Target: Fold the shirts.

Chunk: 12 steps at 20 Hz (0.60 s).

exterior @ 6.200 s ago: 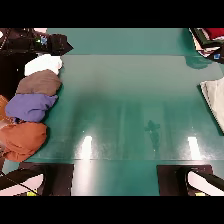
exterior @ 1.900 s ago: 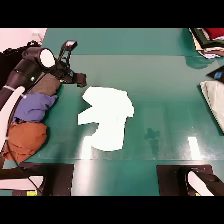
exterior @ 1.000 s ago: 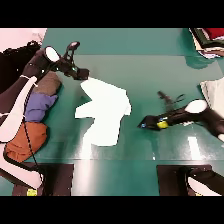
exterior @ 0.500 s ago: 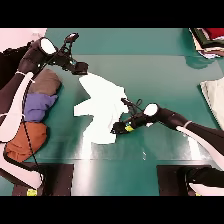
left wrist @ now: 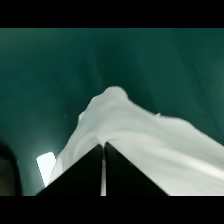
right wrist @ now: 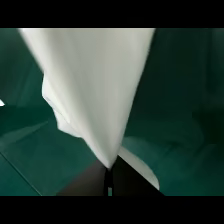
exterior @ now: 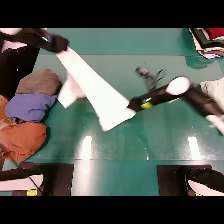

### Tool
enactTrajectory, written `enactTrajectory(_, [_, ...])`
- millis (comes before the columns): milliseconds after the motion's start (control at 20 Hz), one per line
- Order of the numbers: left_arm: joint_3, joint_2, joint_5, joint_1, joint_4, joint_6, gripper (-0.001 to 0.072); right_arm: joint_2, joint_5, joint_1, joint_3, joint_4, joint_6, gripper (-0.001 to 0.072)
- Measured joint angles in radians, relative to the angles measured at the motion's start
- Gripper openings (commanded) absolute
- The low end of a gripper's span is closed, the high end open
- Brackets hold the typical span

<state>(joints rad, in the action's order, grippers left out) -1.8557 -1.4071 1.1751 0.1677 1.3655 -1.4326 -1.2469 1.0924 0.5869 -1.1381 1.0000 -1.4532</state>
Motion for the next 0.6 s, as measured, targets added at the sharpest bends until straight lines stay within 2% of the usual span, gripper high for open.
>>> enactTrajectory(250, [-0.053, 0.278, 0.052, 0.001, -0.040, -0.007, 0.0025, 0.239, 0.149, -0.195, -0.227, 0.143, -0.038, 0.0014])
enactTrajectory(450, [-0.063, 0.452, 0.092, 0.001, -0.124, -0.010, 0.0025, 0.365, 0.207, -0.303, -0.392, 0.177, -0.048, 0.0015])
enactTrajectory(600, [-0.066, 0.517, 0.129, 0.001, -0.185, -0.010, 0.0025, 0.404, 0.267, -0.378, -0.518, 0.187, -0.051, 0.0014])
